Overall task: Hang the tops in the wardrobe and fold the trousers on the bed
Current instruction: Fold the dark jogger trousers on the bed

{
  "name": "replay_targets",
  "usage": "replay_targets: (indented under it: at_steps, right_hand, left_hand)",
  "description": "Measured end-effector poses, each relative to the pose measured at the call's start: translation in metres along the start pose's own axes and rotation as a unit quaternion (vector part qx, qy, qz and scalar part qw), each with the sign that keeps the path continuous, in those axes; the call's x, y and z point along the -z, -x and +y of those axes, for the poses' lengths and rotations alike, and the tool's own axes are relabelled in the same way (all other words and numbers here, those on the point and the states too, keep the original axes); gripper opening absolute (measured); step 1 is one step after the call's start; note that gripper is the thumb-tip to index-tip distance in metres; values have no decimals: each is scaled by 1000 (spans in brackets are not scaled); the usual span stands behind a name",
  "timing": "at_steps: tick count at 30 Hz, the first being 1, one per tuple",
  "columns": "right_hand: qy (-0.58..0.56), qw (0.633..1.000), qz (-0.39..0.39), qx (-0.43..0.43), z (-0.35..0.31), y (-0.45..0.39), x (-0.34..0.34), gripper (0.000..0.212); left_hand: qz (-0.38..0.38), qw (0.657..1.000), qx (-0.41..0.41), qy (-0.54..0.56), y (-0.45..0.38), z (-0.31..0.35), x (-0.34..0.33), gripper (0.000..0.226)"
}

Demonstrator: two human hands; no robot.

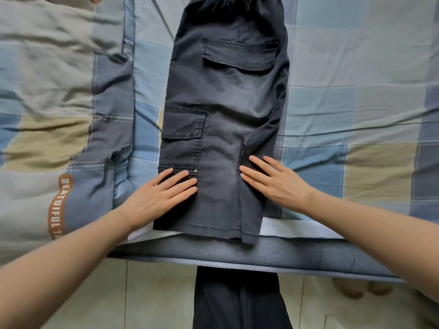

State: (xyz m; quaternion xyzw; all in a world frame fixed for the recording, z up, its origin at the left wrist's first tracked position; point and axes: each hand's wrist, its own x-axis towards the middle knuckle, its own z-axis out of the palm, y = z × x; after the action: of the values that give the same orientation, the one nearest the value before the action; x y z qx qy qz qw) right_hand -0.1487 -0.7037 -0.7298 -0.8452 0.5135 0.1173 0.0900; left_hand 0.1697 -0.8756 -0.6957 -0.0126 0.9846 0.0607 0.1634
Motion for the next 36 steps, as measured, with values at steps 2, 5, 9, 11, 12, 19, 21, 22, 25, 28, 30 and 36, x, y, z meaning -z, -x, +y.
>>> replay_targets:
  at_steps: [2,5,9,11,12,19,21,22,25,28,30,36]
  right_hand:
    - [-8,1000,6,-2,-2,-4,0,49]
    - [-33,999,2,-22,-3,-4,0,54]
    - [-79,995,-48,-33,1,-6,4,68]
    - [-110,991,-67,-30,5,-6,9,70]
    - [-130,989,-68,-26,8,-5,12,71]
    - [-543,778,-5,-315,9,-2,50,62]
    - [-675,585,16,-449,19,-3,58,51]
    - [-706,513,12,-488,23,-1,58,52]
    - [-702,454,-33,-547,27,3,51,57]
    - [-698,453,-37,-553,17,6,46,45]
    - [-697,462,-26,-548,13,10,43,47]
    - [-688,487,-84,-531,-9,46,37,59]
  left_hand:
    - [-57,996,-46,-54,10,-31,-2,87]
    - [-78,989,-79,-93,-6,-54,-6,85]
    - [-77,989,-88,-93,-25,-62,-11,74]
    - [-94,991,-81,-49,-25,-62,-10,73]
    - [-97,992,-73,-18,-23,-61,-7,75]
    - [-62,773,235,586,-37,-49,31,54]
    - [13,621,378,686,-47,-55,38,36]
    - [35,567,420,707,-51,-55,39,30]
    - [90,540,491,678,-59,-39,30,15]
    - [141,541,507,657,-53,-14,20,9]
    - [163,539,505,653,-47,-1,17,7]
    - [31,500,528,686,-22,34,8,49]
